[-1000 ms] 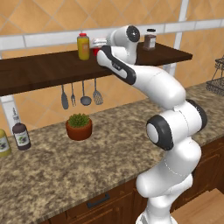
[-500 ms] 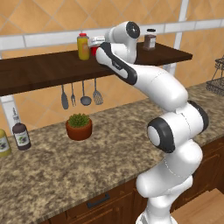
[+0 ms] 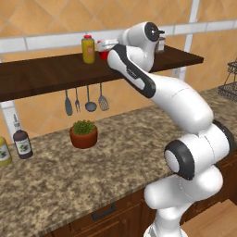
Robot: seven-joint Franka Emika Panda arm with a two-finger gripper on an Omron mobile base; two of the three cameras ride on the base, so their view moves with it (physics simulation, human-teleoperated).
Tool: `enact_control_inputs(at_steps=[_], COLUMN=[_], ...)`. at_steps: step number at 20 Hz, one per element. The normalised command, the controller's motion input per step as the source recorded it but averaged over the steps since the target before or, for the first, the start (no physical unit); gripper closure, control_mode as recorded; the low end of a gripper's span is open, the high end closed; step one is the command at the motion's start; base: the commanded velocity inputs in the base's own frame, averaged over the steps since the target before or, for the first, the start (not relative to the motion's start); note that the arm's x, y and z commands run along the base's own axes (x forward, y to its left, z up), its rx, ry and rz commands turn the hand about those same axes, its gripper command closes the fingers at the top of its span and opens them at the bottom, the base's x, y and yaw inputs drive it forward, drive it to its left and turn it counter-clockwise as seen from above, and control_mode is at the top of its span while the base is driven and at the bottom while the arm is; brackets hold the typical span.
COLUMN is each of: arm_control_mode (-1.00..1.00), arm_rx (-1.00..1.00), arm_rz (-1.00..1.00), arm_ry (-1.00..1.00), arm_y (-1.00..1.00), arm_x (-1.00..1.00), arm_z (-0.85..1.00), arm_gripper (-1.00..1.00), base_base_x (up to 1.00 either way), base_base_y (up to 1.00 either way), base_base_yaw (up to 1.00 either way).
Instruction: Gather all objects into one cabinet and sort the glasses and bowls to opposite sides.
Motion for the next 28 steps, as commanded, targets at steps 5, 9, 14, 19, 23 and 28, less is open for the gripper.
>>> enact_control_inputs(at_steps=[5, 9, 14, 19, 23, 28], arm_control_mode=[-1.0, -1.0, -1.0, -1.0, -1.0, -1.0], arm_rx=[0.07, 0.12, 0.19, 0.06, 0.0, 0.0], arm_rz=[0.0, 0.0, -0.01, -0.01, 0.0, 0.0], arm_ry=[-0.2, -0.01, 0.07, 0.03, -0.12, -0.1], arm_y=[-0.5, -0.33, -0.12, 0.0, 0.0, 0.05], arm_x=[-1.0, -1.0, -1.0, -1.0, -1.0, -0.99], arm_z=[0.36, 0.61, 0.75, 0.08, -0.31, -0.3], arm_gripper=[1.0, 1.0, 1.0, 1.0, 1.0, 1.0], base_base_x=[0.0, 0.0, 0.0, 0.0, 0.0, 0.0], base_base_y=[0.0, 0.0, 0.0, 0.0, 0.0, 0.0], base_base_yaw=[0.0, 0.0, 0.0, 0.0, 0.0, 0.0])
